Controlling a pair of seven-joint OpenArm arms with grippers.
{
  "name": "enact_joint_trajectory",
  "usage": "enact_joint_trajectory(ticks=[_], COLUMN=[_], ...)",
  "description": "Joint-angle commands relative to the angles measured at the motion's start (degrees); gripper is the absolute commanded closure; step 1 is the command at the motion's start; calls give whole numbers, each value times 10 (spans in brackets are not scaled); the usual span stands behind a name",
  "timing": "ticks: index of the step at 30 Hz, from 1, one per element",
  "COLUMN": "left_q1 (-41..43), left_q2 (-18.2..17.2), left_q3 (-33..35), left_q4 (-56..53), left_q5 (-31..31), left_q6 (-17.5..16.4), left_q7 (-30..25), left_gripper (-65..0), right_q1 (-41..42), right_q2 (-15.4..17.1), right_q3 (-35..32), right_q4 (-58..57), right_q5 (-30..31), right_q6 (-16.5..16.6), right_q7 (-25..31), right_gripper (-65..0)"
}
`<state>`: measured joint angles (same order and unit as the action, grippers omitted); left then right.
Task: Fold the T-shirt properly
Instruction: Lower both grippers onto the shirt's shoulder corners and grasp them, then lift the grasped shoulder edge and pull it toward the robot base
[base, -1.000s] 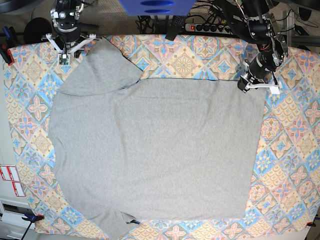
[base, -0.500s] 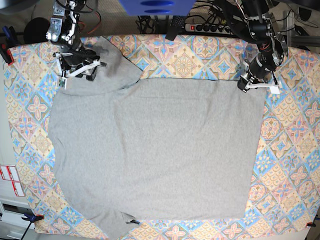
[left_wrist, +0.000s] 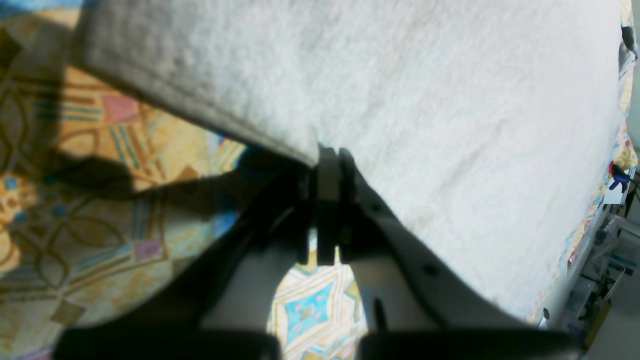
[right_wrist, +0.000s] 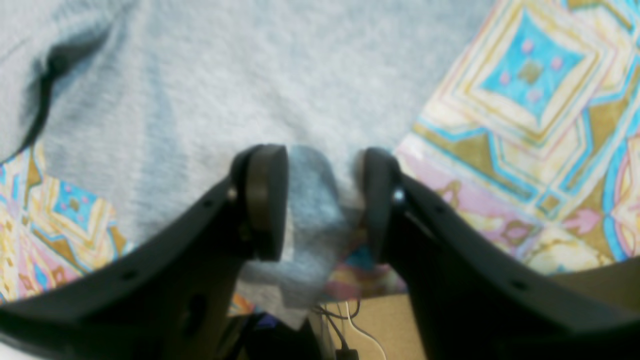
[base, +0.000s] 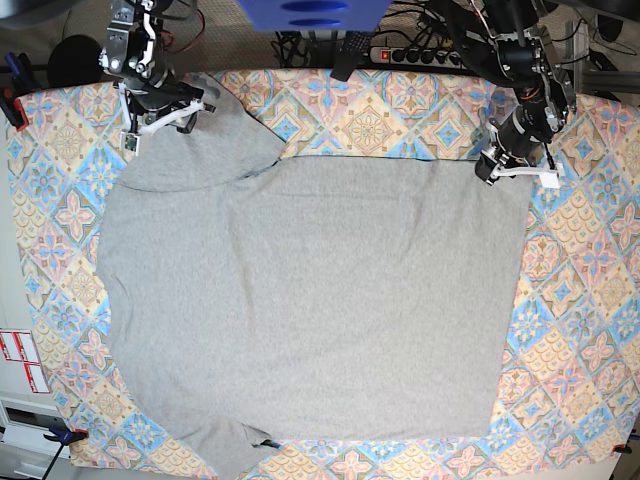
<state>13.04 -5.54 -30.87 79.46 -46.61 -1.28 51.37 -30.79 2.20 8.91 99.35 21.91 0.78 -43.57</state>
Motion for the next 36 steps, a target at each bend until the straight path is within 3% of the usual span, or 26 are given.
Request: enact_joint_trajectory(ticks=[1,21,36], left_q1=[3,3,3], left_q2=[-4,-3,-2], left_q3=[-1,-1,-1], left_q4=[4,3,3], left_q5=[13,13,13], left_q6=[11,11,11], left_q7=[6,6,8], left_gripper=[0,0,0], right_q1=[1,29,28], right_q2=[3,0,-9], right_q3=[2,43,-34], right_q4=[6,-27,-34], right_q5=[2,1,5], right_q6=[2,2,2], right_q7=[9,10,10], right_gripper=[-255,-255,-252])
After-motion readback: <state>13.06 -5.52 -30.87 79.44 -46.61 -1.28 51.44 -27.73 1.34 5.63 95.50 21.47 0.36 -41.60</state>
